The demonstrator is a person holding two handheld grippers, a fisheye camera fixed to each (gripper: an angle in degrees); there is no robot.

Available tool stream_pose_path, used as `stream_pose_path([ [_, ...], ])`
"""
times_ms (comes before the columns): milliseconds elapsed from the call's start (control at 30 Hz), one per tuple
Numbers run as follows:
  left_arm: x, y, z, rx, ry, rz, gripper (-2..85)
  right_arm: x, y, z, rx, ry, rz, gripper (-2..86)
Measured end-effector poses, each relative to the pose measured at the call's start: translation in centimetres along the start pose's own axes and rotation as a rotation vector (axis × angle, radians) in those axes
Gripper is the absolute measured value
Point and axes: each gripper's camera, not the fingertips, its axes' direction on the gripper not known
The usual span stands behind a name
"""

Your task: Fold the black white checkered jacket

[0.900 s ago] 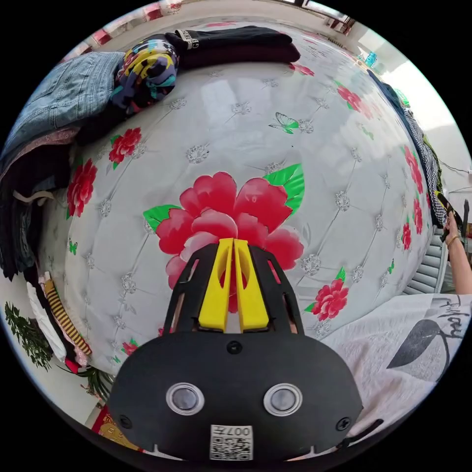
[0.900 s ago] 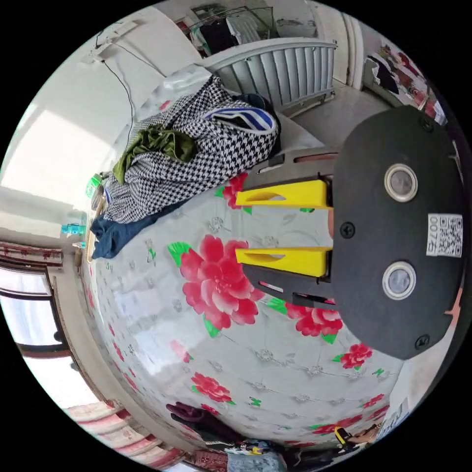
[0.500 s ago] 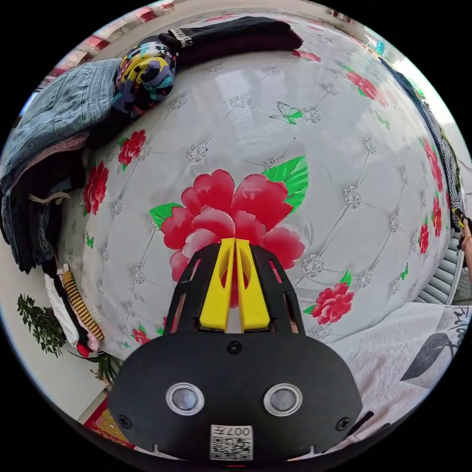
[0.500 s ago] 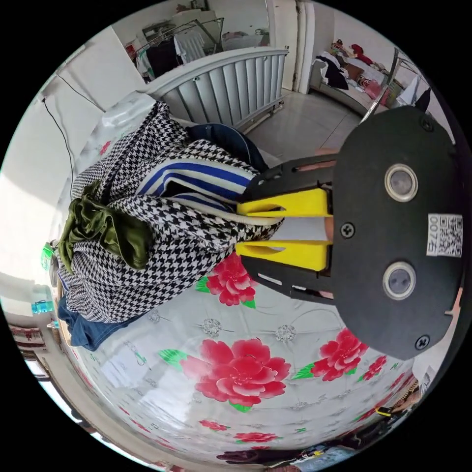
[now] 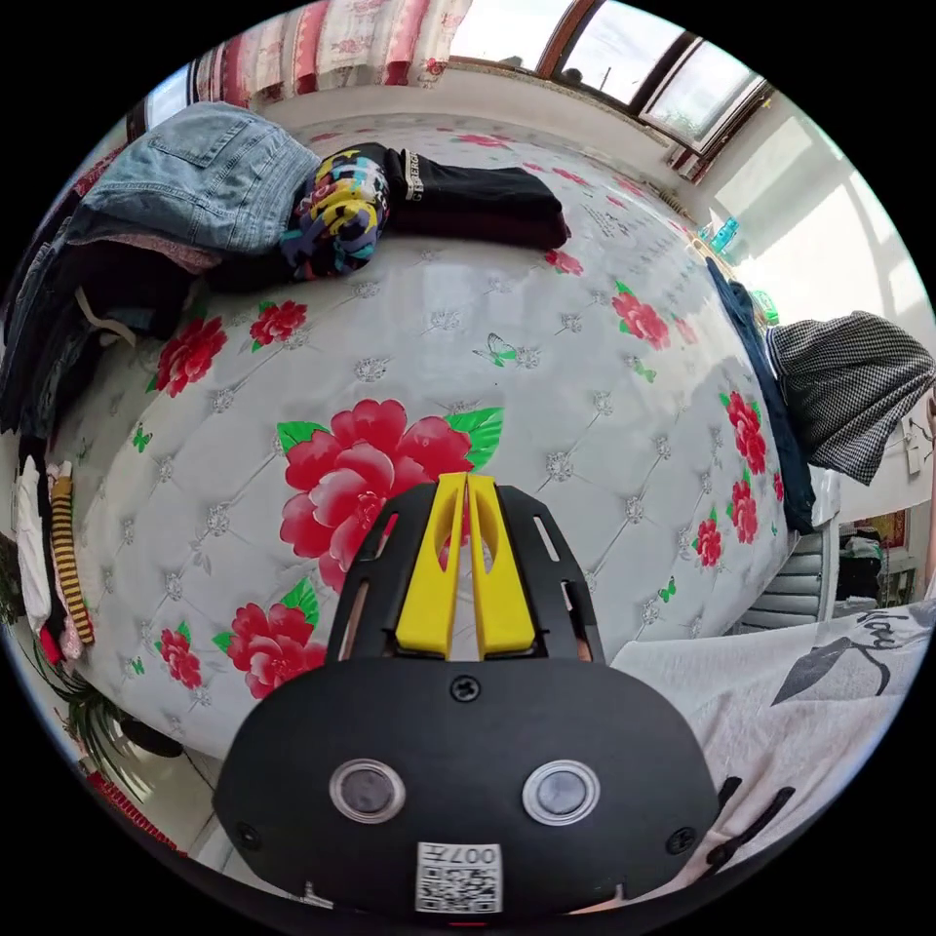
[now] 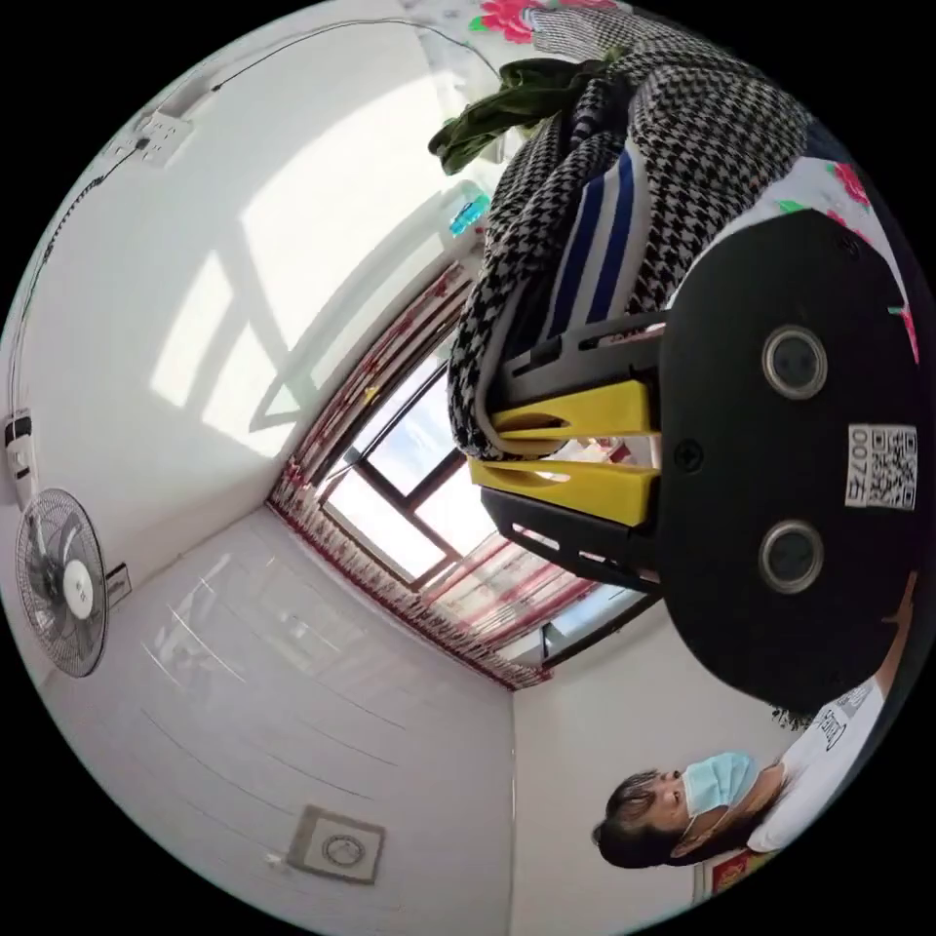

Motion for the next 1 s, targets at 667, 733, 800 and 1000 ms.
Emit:
stream_pose_path([
  [667, -1.3, 13.9, -19.1, 0.343, 0.348, 0.233, 8.2, -39.5, 58.0, 18.6, -1.103, -0.569, -0.223, 4.6],
  [733, -4.1, 16.0, -18.5, 0.317, 0.344, 0.169, 8.6, -42.8, 71.2, 20.3, -1.386, -0.472, -0.246, 8.7],
  [800, -6.2, 17.7, -18.2, 0.305, 0.318, 0.114, 8.7, -43.9, 78.0, 20.4, -1.57, -0.486, -0.251, 10.1],
  [1000, -12.1, 20.2, -17.6, 0.23, 0.316, -0.043, 9.6, -41.1, 80.4, 19.2, -1.496, -0.346, -0.423, 11.5],
])
